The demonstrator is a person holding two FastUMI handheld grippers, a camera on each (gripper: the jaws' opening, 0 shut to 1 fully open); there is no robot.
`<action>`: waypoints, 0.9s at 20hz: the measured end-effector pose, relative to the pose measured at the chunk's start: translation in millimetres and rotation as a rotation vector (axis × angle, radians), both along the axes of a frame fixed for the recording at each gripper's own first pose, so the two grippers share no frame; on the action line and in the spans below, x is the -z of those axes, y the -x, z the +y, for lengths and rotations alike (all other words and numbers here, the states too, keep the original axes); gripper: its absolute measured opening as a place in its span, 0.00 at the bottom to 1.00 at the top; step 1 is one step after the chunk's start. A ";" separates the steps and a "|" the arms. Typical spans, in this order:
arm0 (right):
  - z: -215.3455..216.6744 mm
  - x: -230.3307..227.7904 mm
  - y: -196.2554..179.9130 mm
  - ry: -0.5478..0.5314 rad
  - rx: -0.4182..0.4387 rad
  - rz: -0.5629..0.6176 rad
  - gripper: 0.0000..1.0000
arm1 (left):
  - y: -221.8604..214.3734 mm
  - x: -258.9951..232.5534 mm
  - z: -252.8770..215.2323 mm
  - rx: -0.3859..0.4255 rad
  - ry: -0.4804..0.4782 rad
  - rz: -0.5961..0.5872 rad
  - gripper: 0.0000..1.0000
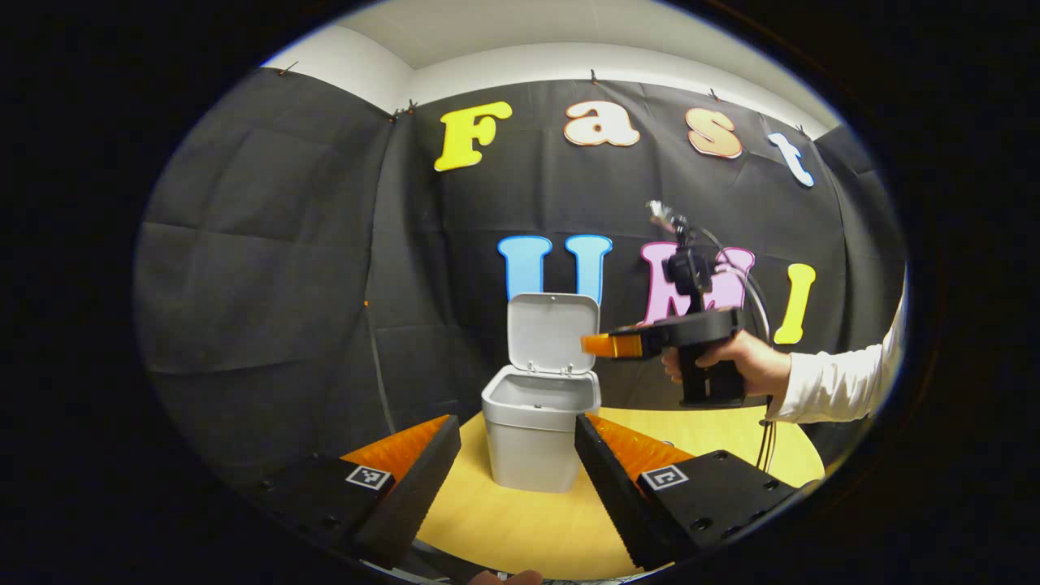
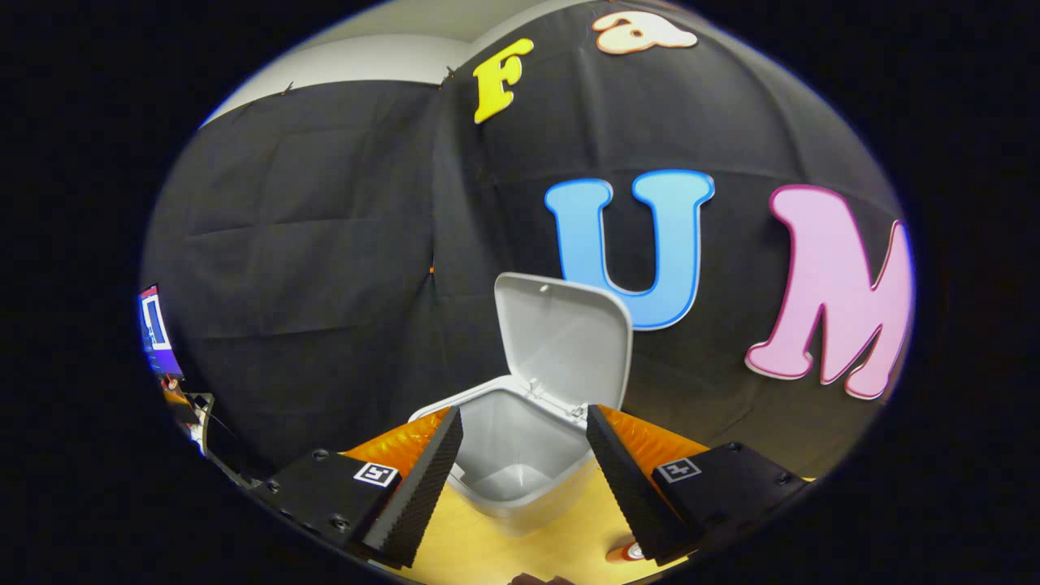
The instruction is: Press the lid of the desktop garbage bin to open it, pick up the crumpled paper on the desktop and throw it into the bin, then pick up the pop can on the desktop and drop it into the bin, and finally close the garbage bin lid.
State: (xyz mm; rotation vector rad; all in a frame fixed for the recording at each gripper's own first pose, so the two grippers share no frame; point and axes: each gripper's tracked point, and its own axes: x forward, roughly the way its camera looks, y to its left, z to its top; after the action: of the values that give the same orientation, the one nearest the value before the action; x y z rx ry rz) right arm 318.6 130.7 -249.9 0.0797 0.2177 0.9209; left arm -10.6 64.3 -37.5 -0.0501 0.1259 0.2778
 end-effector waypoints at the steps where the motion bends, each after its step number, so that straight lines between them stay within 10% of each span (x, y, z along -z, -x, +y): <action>1: -6.8 -8.0 -2.6 -0.014 0.021 -0.016 0.98 | -6.4 5.2 -5.6 0.019 -0.011 -0.001 0.96; 18: -142.7 -96.4 -1.5 -0.006 0.377 -0.282 0.96 | -139.3 184.0 -123.9 0.390 0.090 0.180 0.96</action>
State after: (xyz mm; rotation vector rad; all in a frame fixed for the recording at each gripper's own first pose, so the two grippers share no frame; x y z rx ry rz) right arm 320.0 -12.0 -153.5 -0.0052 -0.0620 0.5484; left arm 128.8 -59.5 -221.5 -0.0880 0.3223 -0.1139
